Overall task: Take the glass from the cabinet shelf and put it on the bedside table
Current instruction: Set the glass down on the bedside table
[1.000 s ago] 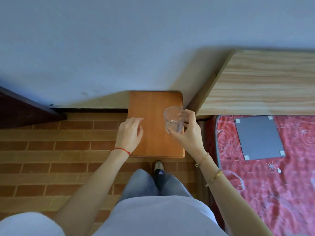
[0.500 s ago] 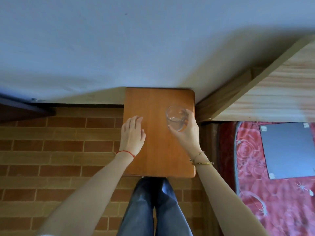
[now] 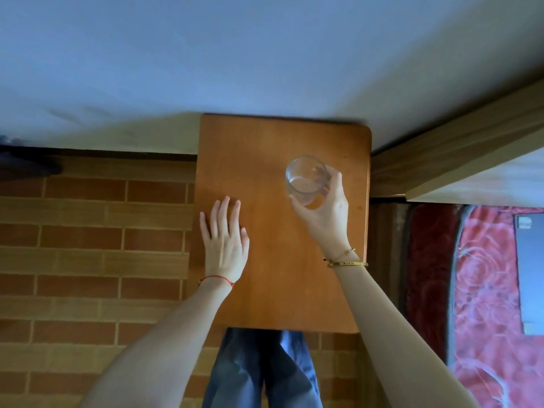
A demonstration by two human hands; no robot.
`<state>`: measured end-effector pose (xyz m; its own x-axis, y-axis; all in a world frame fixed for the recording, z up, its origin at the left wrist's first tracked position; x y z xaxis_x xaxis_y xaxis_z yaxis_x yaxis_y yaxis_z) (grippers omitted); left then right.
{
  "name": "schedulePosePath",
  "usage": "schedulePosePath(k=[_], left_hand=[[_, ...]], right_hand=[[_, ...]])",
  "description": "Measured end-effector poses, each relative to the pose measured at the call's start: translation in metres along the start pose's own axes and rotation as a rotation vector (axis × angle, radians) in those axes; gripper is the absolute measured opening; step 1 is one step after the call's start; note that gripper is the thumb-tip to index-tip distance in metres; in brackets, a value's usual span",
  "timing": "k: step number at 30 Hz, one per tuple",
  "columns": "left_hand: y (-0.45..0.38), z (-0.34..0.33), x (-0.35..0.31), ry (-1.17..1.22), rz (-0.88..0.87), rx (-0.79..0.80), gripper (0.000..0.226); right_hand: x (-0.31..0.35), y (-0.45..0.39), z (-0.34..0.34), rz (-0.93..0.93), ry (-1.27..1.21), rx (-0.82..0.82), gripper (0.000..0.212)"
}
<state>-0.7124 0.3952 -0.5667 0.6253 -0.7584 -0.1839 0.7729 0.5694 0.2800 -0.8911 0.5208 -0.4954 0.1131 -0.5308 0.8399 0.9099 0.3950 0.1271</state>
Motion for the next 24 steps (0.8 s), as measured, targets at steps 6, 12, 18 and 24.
schedulePosePath(k=[6, 12, 18, 24], left_hand=[[0.0, -0.013, 0.006, 0.018, 0.006, -0.076, 0.055], [0.001, -0.014, 0.007, 0.028, 0.001, -0.11, 0.056], [0.0, -0.015, 0.008, 0.014, 0.003, -0.112, 0.056], [0.0, -0.016, 0.009, 0.002, -0.005, -0.124, 0.057]], right_hand=[[-0.002, -0.003, -0.013, 0.043, 0.002, -0.02, 0.071], [0.004, -0.014, -0.023, 0.071, 0.004, -0.057, 0.069], [0.006, -0.024, -0.03, 0.073, 0.003, -0.123, 0.066], [0.0, -0.027, -0.035, 0.053, 0.006, -0.113, 0.068]])
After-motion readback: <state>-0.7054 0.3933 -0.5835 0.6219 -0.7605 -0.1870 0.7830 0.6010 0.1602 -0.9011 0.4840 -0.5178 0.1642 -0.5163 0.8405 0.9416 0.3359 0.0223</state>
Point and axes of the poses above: each hand's wrist, its own y-axis away from the middle knuckle, its own z-axis out of the back of the hand, x = y × z, the point moved 5 cm from there along -y, towards the middle knuckle
